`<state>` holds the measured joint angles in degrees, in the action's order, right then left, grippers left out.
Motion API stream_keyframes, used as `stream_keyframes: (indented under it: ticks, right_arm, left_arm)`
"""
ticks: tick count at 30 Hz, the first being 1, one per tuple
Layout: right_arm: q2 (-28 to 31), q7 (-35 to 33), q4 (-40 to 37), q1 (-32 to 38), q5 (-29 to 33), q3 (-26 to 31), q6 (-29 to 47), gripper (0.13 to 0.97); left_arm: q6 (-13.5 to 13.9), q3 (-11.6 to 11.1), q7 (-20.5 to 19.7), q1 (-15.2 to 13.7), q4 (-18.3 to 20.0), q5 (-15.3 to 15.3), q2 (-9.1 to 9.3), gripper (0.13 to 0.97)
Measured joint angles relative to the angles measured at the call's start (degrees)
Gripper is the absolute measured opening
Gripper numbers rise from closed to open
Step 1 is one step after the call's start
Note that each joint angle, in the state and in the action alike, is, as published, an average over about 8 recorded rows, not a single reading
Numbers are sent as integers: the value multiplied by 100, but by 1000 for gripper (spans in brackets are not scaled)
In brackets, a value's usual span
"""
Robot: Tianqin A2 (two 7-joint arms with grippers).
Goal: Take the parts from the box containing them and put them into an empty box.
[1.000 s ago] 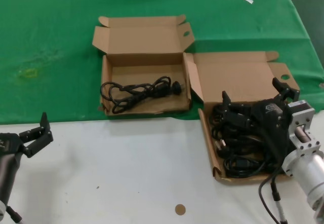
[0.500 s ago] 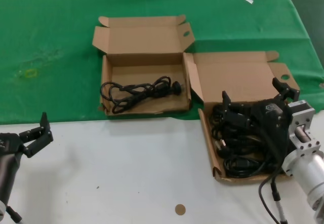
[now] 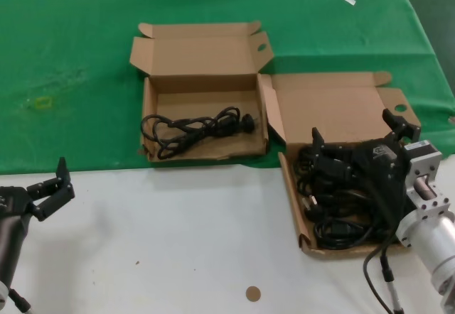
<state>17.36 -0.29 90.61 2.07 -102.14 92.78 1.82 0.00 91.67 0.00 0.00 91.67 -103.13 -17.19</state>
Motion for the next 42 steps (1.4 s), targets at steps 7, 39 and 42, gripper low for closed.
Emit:
stream_keyframes:
  ticks: [7, 39, 42]
  right_arm:
    - [0, 0, 0, 0, 0, 0, 0, 966]
    - [0, 0, 0, 0, 0, 0, 0, 966]
    - [0, 0, 0, 0, 0, 0, 0, 966]
  left_arm:
    - [0, 0, 1, 0, 0, 0, 0, 966]
    - [0, 0, -1, 0, 0, 0, 0, 966]
    - [0, 0, -1, 0, 0, 0, 0, 966]
